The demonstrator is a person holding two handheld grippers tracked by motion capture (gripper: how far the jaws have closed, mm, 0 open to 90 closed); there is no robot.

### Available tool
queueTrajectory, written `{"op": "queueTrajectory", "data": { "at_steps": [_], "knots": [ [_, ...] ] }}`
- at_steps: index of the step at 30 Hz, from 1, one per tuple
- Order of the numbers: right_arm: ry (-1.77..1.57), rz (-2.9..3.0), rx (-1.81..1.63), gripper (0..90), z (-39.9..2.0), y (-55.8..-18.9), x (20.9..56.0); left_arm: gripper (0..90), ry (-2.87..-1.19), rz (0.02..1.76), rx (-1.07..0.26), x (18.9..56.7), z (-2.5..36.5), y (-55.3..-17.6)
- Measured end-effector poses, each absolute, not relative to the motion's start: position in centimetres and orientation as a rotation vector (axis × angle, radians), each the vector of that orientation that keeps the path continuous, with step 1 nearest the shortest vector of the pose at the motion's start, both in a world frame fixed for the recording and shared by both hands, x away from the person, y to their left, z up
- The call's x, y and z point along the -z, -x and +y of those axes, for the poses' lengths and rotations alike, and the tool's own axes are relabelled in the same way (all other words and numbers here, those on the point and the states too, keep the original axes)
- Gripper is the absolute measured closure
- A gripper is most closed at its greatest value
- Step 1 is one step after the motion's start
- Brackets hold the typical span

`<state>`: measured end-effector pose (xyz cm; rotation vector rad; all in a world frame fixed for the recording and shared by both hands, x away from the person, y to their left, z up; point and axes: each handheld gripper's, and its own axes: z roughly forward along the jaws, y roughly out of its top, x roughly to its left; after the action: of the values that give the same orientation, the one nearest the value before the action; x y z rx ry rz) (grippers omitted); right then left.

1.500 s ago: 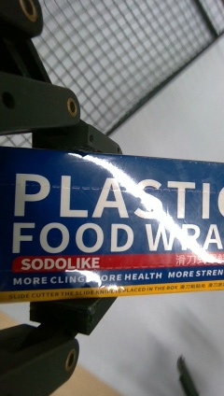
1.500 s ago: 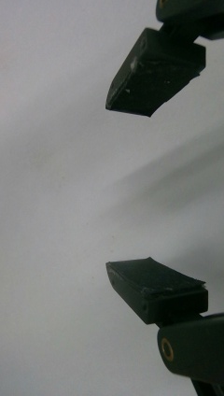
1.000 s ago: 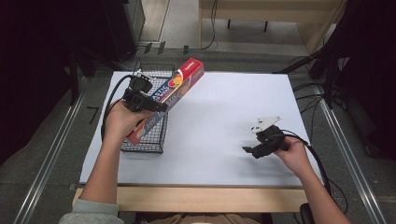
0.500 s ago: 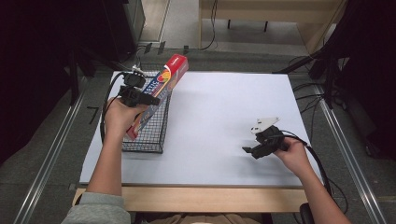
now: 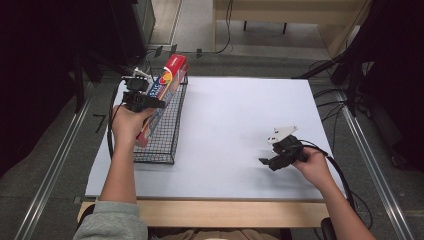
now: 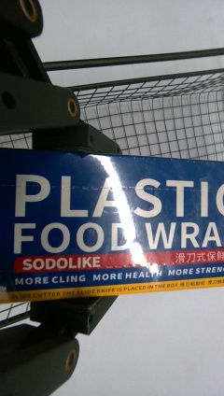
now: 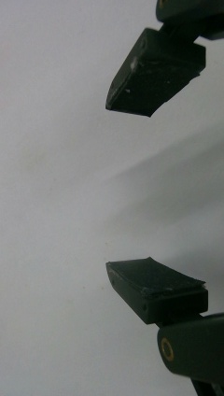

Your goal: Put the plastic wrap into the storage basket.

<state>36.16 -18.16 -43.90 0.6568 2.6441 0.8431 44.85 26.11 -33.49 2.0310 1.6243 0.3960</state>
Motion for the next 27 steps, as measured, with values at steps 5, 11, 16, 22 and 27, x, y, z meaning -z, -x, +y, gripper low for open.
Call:
{"op": "queueTrajectory", "data": {
  "at_steps": [5, 11, 16, 22, 27],
  "knots": [
    [-0.657, 2.643, -0.843, 19.7, -18.1, -36.2, 43.9, 40.1, -2.034, 1.679, -0.408, 34.1, 26.5, -45.1],
    [-0.654, 2.646, -0.843, 19.7, -18.1, -36.2, 43.9, 40.0, -2.006, 1.733, -0.420, 35.1, 26.4, -45.7],
    [-0.656, 2.648, -0.843, 19.7, -18.1, -36.2, 43.9, 39.9, -2.011, 1.745, -0.420, 36.1, 26.5, -46.0],
    [-0.658, 2.645, -0.843, 19.7, -18.2, -36.2, 43.9, 39.9, -2.030, 1.773, -0.463, 37.1, 26.3, -46.2],
    [-0.647, 2.652, -0.837, 19.7, -18.1, -36.2, 43.9, 39.9, -2.036, 1.776, -0.483, 37.1, 26.0, -46.2]
  ]
}}
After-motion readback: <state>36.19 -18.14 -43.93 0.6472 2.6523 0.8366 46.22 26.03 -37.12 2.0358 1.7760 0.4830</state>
